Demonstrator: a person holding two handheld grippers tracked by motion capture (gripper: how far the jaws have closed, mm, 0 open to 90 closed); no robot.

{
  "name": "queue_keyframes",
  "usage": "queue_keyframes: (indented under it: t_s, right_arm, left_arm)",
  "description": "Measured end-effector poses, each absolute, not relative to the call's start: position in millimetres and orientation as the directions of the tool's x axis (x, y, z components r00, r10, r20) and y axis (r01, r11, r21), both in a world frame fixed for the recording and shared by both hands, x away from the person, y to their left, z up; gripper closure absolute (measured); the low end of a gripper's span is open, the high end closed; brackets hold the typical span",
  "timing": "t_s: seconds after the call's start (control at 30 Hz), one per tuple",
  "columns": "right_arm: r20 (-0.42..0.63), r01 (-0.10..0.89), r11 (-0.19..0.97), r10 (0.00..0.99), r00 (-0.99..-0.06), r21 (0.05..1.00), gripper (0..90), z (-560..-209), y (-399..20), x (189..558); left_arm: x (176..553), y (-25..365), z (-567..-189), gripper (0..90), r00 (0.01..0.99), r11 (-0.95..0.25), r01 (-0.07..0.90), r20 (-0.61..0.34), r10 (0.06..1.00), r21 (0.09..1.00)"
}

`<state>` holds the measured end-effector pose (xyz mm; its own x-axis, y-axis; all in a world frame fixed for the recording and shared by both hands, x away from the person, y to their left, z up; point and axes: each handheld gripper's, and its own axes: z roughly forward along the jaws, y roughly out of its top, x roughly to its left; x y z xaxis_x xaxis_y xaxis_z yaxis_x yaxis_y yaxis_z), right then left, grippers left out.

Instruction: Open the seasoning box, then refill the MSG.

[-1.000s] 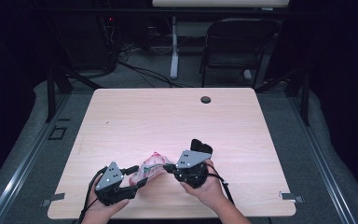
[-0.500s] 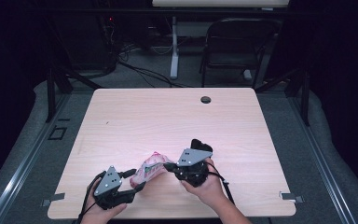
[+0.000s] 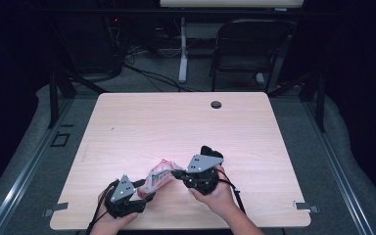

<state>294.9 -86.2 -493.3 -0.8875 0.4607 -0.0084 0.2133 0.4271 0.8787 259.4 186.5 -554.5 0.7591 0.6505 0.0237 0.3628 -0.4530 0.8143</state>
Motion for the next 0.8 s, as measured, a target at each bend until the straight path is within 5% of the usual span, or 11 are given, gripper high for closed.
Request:
queue_keyframes:
  t_s: [0.8]
  right_arm:
    - [0.004,0.229,0.416,0.475,-0.88,0.88,90.0,-494,-90,297]
  left_arm:
    - [276,181,-574,35.3,0.733,-0.457,0.419,0.005,0.681,0.785]
